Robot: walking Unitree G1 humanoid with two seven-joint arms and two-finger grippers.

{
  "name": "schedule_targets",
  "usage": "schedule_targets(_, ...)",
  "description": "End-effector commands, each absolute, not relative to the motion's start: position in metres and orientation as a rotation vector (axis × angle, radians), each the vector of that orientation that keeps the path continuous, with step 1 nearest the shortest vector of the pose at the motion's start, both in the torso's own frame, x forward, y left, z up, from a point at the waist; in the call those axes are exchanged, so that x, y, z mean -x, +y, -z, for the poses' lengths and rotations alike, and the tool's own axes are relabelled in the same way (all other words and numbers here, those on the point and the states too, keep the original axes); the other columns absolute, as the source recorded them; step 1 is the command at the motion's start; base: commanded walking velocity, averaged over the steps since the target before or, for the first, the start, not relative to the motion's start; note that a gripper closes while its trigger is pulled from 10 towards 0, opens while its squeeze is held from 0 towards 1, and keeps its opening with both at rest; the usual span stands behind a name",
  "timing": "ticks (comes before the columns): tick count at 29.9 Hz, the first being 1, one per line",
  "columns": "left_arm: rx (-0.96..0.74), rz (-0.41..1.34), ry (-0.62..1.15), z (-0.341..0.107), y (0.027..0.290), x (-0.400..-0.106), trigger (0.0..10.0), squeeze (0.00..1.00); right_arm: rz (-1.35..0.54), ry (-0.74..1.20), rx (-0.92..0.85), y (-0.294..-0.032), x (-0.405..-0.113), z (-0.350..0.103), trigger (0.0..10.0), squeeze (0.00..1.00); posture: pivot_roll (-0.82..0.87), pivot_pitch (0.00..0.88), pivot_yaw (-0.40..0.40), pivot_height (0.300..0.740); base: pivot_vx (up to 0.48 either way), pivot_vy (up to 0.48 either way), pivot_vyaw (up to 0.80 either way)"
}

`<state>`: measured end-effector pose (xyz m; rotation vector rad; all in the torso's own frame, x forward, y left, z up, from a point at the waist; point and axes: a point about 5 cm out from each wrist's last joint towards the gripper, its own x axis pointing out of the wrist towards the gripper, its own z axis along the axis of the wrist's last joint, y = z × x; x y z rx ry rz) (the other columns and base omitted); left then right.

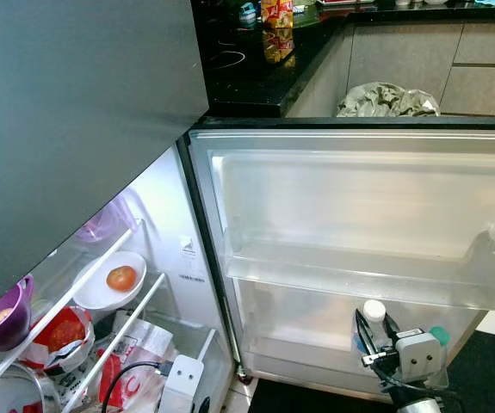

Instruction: Restocking fridge

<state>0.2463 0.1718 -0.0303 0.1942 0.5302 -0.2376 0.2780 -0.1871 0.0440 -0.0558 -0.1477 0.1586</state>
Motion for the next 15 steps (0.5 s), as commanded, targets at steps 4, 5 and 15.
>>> schedule_targets(4,-0.233,0.222,0.486,0.020,0.194,-0.248,10.0,0.00,-0.129,-0.154,0.062,-0.193,-0.277,-0.044,10.0,0.00,0.06,0.203,0.116,0.621,0.000,0.000,0.00)
schedule_targets(5,-0.230,0.218,0.465,0.017,0.197,-0.249,10.0,0.00,-0.123,-0.157,0.063,-0.195,-0.278,-0.045,10.0,0.00,0.08,0.223,0.125,0.621,0.000,0.000,0.00)
schedule_targets(15,-0.150,0.330,0.263,-0.017,0.191,-0.257,10.0,0.00,-0.072,-0.168,0.076,-0.208,-0.288,-0.055,10.0,0.00,0.12,0.298,0.160,0.621,0.000,0.000,0.00)
